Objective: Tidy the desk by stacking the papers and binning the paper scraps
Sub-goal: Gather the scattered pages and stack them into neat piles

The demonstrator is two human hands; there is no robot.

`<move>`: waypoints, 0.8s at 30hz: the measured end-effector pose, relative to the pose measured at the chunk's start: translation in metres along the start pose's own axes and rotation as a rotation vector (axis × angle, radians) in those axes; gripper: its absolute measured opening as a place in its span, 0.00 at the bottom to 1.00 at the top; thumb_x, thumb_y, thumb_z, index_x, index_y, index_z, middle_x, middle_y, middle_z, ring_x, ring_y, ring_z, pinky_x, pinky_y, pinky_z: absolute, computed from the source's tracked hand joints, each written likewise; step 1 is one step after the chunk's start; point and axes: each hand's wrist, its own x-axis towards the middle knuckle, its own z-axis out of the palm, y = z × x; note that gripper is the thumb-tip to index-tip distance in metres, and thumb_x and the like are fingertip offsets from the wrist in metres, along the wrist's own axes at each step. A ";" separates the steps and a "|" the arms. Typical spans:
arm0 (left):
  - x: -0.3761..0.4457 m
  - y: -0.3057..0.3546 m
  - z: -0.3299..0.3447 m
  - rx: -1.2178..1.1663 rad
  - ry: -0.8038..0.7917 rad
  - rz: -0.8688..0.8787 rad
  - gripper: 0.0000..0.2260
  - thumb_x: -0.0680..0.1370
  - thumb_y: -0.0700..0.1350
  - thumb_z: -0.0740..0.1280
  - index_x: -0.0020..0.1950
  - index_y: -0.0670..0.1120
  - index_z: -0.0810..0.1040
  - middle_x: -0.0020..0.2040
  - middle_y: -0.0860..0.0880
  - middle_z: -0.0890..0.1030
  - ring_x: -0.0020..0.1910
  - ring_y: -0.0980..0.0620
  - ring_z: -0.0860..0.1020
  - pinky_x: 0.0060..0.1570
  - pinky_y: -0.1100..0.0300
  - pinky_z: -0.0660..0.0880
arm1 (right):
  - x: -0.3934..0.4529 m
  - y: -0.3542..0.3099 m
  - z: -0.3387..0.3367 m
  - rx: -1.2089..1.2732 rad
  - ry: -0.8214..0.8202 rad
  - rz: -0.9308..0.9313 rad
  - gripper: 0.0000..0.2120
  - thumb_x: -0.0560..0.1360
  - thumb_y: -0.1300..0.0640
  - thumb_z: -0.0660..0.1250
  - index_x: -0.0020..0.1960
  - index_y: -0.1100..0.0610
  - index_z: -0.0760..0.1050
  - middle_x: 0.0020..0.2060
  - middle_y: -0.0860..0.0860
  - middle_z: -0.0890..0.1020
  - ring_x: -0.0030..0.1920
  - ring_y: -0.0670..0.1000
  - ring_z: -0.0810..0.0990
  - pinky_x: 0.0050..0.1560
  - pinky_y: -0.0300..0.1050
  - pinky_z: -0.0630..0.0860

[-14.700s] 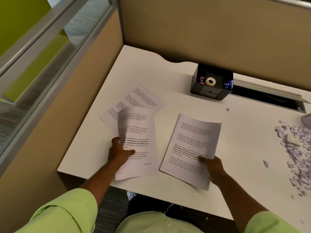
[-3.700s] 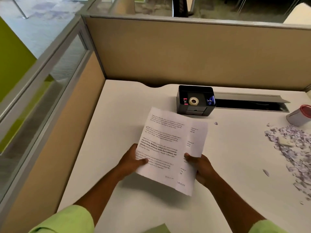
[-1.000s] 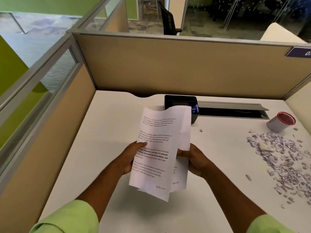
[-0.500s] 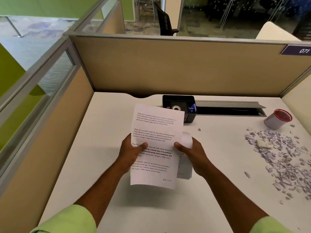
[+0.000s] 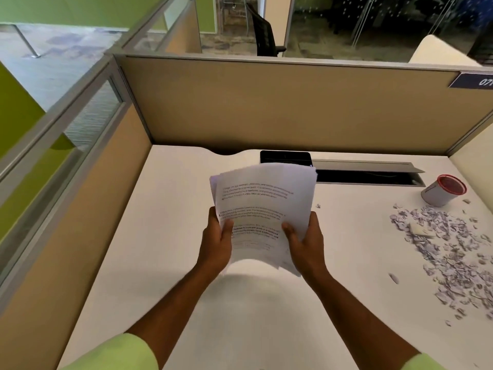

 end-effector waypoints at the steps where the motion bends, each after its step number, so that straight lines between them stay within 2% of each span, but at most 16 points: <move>1: -0.002 0.000 0.000 -0.023 -0.008 0.019 0.14 0.84 0.42 0.59 0.60 0.63 0.65 0.53 0.60 0.78 0.51 0.61 0.79 0.46 0.63 0.80 | -0.002 -0.001 0.001 0.032 0.003 -0.006 0.15 0.80 0.55 0.71 0.62 0.51 0.68 0.53 0.44 0.80 0.51 0.45 0.82 0.45 0.41 0.82; 3: -0.004 -0.005 -0.002 -0.030 -0.028 0.040 0.17 0.83 0.39 0.58 0.59 0.63 0.66 0.51 0.62 0.78 0.52 0.63 0.78 0.49 0.61 0.80 | -0.006 0.003 0.001 0.077 -0.008 -0.009 0.19 0.79 0.55 0.72 0.64 0.50 0.66 0.55 0.44 0.79 0.53 0.44 0.82 0.48 0.43 0.83; 5: -0.006 -0.014 -0.004 -0.015 -0.044 0.030 0.19 0.82 0.37 0.59 0.59 0.63 0.67 0.51 0.62 0.77 0.53 0.60 0.78 0.54 0.55 0.79 | -0.009 0.010 0.001 0.091 -0.020 0.003 0.24 0.78 0.56 0.73 0.67 0.50 0.65 0.58 0.44 0.79 0.56 0.43 0.81 0.50 0.41 0.83; 9: -0.009 -0.026 -0.007 -0.050 -0.033 -0.033 0.24 0.80 0.32 0.61 0.60 0.62 0.66 0.56 0.54 0.77 0.54 0.60 0.77 0.57 0.50 0.79 | -0.012 0.016 0.002 0.105 -0.062 0.062 0.23 0.78 0.64 0.71 0.67 0.53 0.65 0.58 0.49 0.78 0.59 0.48 0.79 0.47 0.34 0.81; 11: -0.010 -0.030 -0.011 -0.057 -0.055 -0.023 0.22 0.79 0.32 0.61 0.60 0.60 0.66 0.55 0.57 0.77 0.53 0.61 0.77 0.57 0.52 0.78 | -0.012 0.015 0.004 0.126 -0.044 0.066 0.18 0.80 0.64 0.68 0.66 0.54 0.65 0.56 0.48 0.78 0.58 0.48 0.79 0.45 0.34 0.80; 14: -0.012 -0.033 -0.015 0.026 -0.116 0.039 0.13 0.82 0.43 0.61 0.65 0.55 0.65 0.55 0.63 0.76 0.56 0.61 0.76 0.55 0.59 0.77 | -0.013 0.012 0.008 0.195 -0.026 0.085 0.08 0.85 0.52 0.60 0.62 0.53 0.67 0.53 0.49 0.79 0.53 0.48 0.81 0.43 0.39 0.80; 16: -0.012 -0.032 -0.019 0.084 -0.101 0.059 0.13 0.82 0.52 0.59 0.65 0.52 0.64 0.56 0.64 0.75 0.57 0.63 0.76 0.53 0.62 0.76 | -0.012 0.010 0.010 0.227 -0.015 0.090 0.09 0.84 0.46 0.59 0.60 0.50 0.68 0.53 0.48 0.80 0.52 0.46 0.81 0.43 0.39 0.80; 17: -0.012 -0.031 -0.021 0.080 -0.080 0.056 0.13 0.82 0.52 0.59 0.65 0.52 0.64 0.54 0.65 0.76 0.56 0.63 0.76 0.52 0.65 0.75 | -0.013 0.008 0.009 0.241 -0.013 0.077 0.11 0.82 0.45 0.62 0.61 0.49 0.69 0.54 0.48 0.80 0.53 0.46 0.81 0.44 0.38 0.80; 19: -0.011 -0.032 -0.025 0.084 -0.064 0.059 0.10 0.83 0.46 0.57 0.64 0.54 0.65 0.53 0.65 0.77 0.54 0.62 0.77 0.50 0.67 0.74 | -0.013 0.010 0.007 0.228 -0.023 0.052 0.18 0.78 0.47 0.69 0.63 0.51 0.69 0.55 0.46 0.80 0.54 0.43 0.81 0.47 0.35 0.79; 20: -0.012 -0.031 -0.026 0.103 -0.070 0.060 0.12 0.84 0.42 0.56 0.63 0.58 0.65 0.52 0.65 0.77 0.54 0.60 0.77 0.50 0.66 0.75 | -0.012 0.012 0.007 0.200 -0.027 0.051 0.20 0.77 0.51 0.72 0.64 0.52 0.68 0.55 0.45 0.80 0.54 0.40 0.81 0.47 0.34 0.79; 22: -0.013 -0.028 -0.024 0.127 -0.085 0.060 0.22 0.83 0.37 0.55 0.60 0.67 0.65 0.52 0.64 0.77 0.53 0.61 0.77 0.50 0.68 0.75 | -0.011 0.017 0.009 0.157 -0.016 0.060 0.19 0.78 0.57 0.73 0.65 0.52 0.68 0.55 0.44 0.80 0.54 0.39 0.80 0.45 0.32 0.79; 24: -0.014 -0.024 -0.018 0.113 -0.083 0.057 0.25 0.82 0.34 0.55 0.62 0.67 0.64 0.52 0.66 0.76 0.54 0.64 0.76 0.50 0.71 0.73 | -0.009 0.019 0.013 0.160 0.004 0.069 0.15 0.80 0.56 0.70 0.66 0.52 0.71 0.54 0.45 0.82 0.53 0.42 0.82 0.46 0.36 0.81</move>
